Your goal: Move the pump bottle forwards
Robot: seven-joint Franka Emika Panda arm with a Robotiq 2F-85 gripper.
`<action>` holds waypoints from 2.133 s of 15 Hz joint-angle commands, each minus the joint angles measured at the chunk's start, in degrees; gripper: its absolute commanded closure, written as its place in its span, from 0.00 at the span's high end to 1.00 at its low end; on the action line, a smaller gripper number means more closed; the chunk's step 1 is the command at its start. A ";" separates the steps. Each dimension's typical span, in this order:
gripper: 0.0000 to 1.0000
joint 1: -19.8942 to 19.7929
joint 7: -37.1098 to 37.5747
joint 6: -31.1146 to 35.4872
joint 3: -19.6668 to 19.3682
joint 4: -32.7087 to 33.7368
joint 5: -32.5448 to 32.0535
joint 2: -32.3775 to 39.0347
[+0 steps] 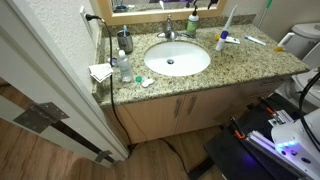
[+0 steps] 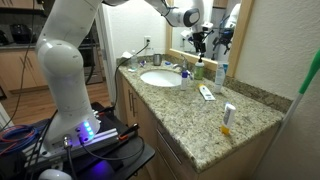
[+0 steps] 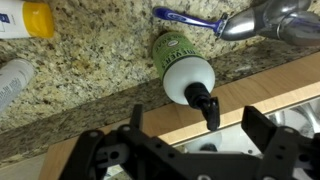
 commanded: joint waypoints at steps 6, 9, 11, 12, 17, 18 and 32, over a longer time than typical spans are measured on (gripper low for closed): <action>1.00 -0.13 0.21 4.43 -0.41 2.87 0.65 4.32; 1.00 0.06 0.70 5.75 -0.77 4.52 0.55 6.12; 1.00 0.27 0.89 5.59 -1.01 5.22 0.22 6.92; 1.00 0.16 0.50 5.15 -0.82 5.48 0.32 7.24; 0.53 0.23 0.39 5.56 -0.67 6.61 0.50 8.41; 0.46 0.14 0.16 5.60 -0.51 6.89 0.61 8.62; 0.07 1.19 3.07 1.35 -1.35 6.56 0.07 5.56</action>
